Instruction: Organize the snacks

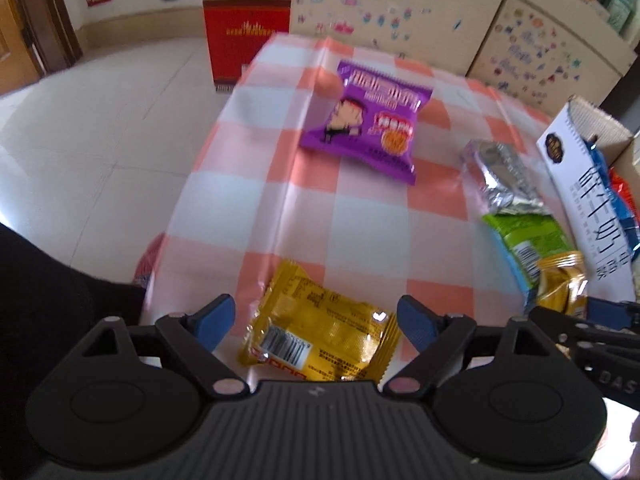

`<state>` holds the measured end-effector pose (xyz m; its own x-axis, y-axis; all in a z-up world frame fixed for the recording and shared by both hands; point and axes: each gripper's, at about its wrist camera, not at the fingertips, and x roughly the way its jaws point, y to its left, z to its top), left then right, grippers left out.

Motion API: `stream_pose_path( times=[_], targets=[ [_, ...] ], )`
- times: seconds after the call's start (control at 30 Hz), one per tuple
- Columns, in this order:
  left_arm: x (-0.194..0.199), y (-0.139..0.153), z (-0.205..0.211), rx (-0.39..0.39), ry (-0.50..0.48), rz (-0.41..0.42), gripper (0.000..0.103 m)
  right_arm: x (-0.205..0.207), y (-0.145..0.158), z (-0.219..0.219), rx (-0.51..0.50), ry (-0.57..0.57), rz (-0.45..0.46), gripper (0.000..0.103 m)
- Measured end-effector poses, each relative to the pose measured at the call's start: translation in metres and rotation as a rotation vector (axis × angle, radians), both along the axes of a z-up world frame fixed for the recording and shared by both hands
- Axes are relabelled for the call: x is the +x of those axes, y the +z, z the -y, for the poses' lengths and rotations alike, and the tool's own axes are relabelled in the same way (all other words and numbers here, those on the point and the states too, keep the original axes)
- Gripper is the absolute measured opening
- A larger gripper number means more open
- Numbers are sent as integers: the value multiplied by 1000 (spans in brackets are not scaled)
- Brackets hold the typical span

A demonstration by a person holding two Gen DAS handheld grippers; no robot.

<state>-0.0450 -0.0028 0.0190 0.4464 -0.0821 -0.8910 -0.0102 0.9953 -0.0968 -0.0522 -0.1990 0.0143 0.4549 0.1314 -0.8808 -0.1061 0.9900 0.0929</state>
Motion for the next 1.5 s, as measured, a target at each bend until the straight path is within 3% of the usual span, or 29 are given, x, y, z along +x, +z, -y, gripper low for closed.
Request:
stream_pose_path(
  times=[0.1, 0.17, 0.27, 0.37, 0.5, 0.67, 0.73, 0.83, 1.07, 1.3, 1.5],
  targets=[
    [-1, 7, 2, -13, -93, 31, 89, 0, -1, -1, 1, 9, -4, 62],
    [-3, 8, 8, 47, -190, 51, 90, 0, -2, -1, -4, 10, -10, 62],
    [-12, 4, 14, 73, -384, 35, 91, -1, -3, 0, -5, 9, -13, 62],
    [-22, -1, 18, 121, -514, 26, 91, -1, -3, 0, -9, 6, -13, 62],
    [-25, -8, 25, 166, -616, 23, 93, -1, -5, -1, -13, 7, -17, 62],
    [-14, -22, 29, 197, -633, 19, 97, 0, -7, -1, -20, 9, -23, 62],
    [-9, -25, 25, 152, -610, 25, 96, 0, -7, -1, -20, 8, -23, 62],
    [-6, -25, 19, 100, -584, 34, 87, 2, -9, -2, -20, 10, -27, 62],
    [-10, -21, 14, 84, -556, 73, 64, 3, -9, -3, -19, 16, -16, 62],
    [-10, -18, 9, 70, -522, 90, 54, 1, -7, -1, -21, 9, -8, 62],
    [-11, -12, 10, 57, -513, 109, 53, 2, -6, -2, -19, 9, -3, 62]
  ],
)
